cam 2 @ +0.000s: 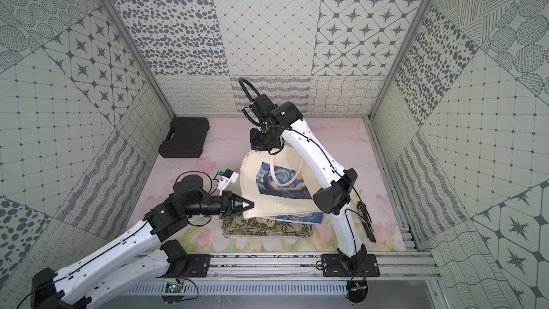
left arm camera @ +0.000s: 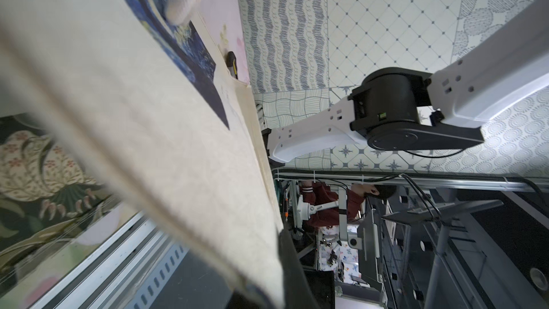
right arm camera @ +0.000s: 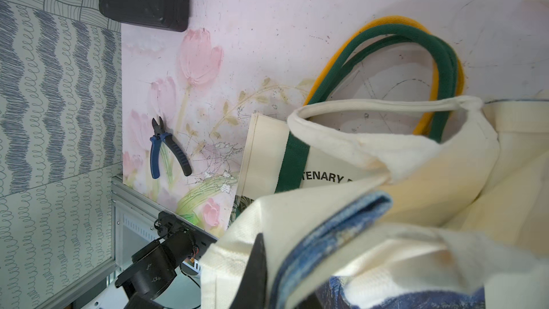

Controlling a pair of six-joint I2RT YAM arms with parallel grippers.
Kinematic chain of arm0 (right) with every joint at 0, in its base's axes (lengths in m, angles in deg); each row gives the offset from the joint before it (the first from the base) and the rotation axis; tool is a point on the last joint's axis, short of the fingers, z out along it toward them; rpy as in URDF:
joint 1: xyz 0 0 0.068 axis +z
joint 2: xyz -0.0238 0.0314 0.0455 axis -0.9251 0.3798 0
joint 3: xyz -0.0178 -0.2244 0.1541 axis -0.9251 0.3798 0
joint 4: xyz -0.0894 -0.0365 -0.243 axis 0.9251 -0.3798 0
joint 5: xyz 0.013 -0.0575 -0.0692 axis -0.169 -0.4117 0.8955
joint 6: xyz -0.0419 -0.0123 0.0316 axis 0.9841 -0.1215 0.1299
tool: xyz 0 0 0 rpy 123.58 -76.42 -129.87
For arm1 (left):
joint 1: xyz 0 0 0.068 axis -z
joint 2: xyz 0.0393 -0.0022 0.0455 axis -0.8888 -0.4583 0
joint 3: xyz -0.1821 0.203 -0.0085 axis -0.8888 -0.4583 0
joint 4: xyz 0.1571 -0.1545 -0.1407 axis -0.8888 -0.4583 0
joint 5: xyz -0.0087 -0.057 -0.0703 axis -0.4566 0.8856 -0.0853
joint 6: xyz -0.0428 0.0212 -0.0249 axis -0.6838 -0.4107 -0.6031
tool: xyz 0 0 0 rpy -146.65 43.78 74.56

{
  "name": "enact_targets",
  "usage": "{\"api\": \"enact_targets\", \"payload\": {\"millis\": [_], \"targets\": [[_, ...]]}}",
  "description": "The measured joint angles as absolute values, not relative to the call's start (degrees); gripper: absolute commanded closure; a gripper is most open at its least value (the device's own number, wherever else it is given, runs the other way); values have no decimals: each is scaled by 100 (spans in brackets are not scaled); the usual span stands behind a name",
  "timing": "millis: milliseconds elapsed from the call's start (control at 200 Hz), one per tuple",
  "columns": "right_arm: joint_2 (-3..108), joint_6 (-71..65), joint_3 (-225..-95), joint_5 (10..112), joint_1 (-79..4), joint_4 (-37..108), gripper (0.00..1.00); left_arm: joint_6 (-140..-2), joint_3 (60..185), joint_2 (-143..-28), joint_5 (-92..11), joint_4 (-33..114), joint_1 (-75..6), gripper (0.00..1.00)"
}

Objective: Put away the canvas bag
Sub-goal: Place the canvas bag at the center of the board.

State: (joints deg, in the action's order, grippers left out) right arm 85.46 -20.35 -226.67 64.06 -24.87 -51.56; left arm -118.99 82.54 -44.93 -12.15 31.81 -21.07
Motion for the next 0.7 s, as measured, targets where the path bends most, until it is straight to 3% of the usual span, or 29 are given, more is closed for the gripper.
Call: {"api": "enact_targets", "payload": {"millis": [185,355,440,510,600,700], "targets": [[8546,-2120,-21926,6102,-2454,-4515,100,-11308,8475,-4373,-1497,1712,-2422,89],[8544,-2160,-21463,6001,-2411,-4179,100,-10900,8508,-4349,-1973,912,-2551,83],[8544,-2162,-21222,5992,-2395,-4089,100,-10744,8512,-4346,-2201,626,-2630,72],[8542,-2168,-21023,5958,-2395,-4045,100,-10633,8528,-4349,-2404,410,-2719,70],[8542,-2206,-20733,5907,-2389,-4067,100,-10487,8591,-4346,-2666,169,-2837,56],[8542,-2275,-20479,5879,-2365,-4026,100,-10393,8689,-4320,-2957,-71,-2894,54]]}}
